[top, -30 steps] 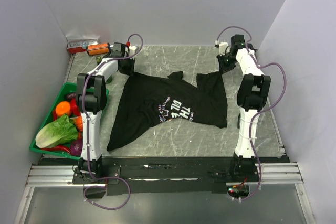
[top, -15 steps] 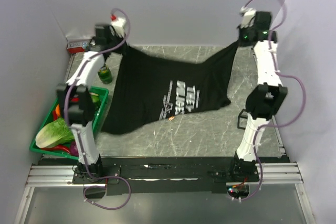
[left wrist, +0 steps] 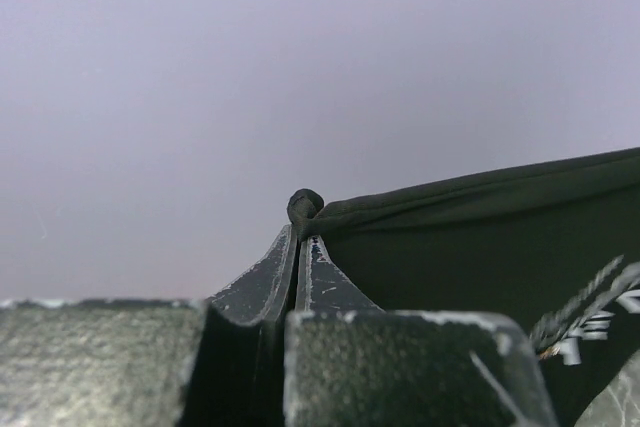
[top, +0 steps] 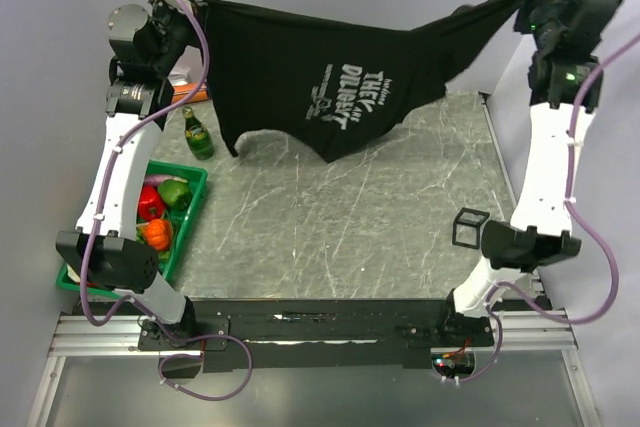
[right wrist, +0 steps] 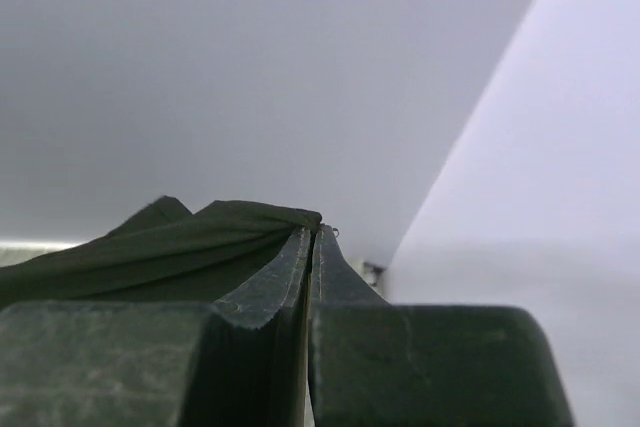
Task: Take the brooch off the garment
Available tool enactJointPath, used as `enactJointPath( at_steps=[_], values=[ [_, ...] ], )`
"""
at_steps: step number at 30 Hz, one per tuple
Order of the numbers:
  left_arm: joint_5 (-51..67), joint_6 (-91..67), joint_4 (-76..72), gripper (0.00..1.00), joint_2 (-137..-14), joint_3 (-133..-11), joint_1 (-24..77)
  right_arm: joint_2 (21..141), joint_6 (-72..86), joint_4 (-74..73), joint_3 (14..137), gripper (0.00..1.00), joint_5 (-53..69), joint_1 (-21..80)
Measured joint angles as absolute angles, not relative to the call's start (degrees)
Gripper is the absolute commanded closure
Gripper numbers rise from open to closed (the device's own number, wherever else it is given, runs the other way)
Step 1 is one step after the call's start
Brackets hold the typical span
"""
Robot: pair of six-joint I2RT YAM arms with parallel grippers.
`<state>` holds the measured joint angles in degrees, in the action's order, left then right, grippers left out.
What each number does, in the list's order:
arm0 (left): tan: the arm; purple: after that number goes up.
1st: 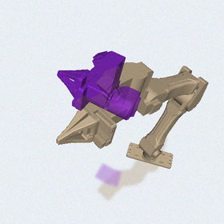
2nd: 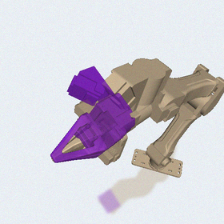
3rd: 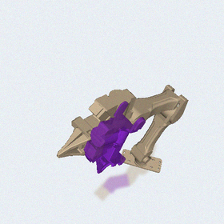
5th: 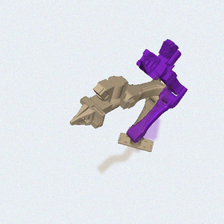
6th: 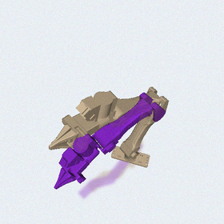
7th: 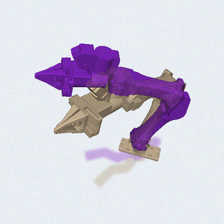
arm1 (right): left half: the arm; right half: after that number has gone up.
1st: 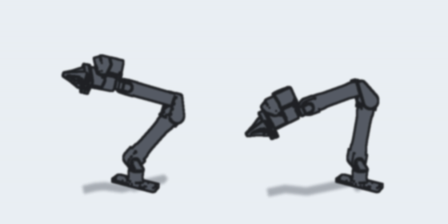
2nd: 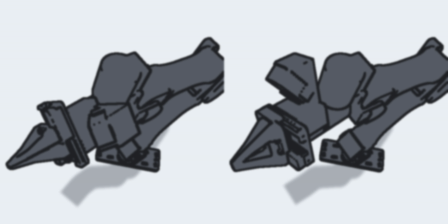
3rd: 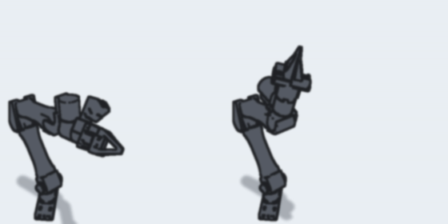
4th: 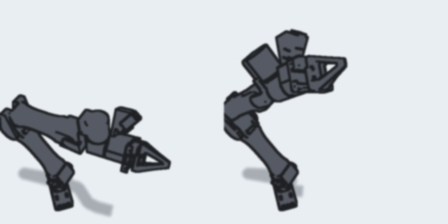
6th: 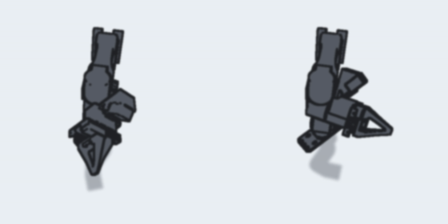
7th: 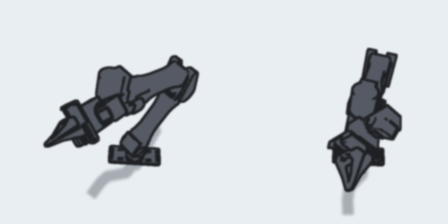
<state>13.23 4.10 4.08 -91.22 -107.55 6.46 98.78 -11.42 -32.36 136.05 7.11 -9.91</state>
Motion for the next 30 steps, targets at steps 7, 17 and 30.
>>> enactJointPath(
  at_steps=[7,17,30],
  values=[
    [14.50,4.75,6.76,0.99,-88.84,-108.05,6.48,91.31,-12.58,-30.41,135.02,1.00,5.10,-13.02],
    [16.27,5.32,10.22,0.99,-76.84,-111.11,6.55,74.65,-15.79,-24.97,128.64,1.00,4.10,-16.03],
    [16.75,6.39,11.60,0.99,-67.88,-112.88,5.10,60.58,-20.75,-16.99,120.20,1.00,3.97,-16.19]
  ],
)
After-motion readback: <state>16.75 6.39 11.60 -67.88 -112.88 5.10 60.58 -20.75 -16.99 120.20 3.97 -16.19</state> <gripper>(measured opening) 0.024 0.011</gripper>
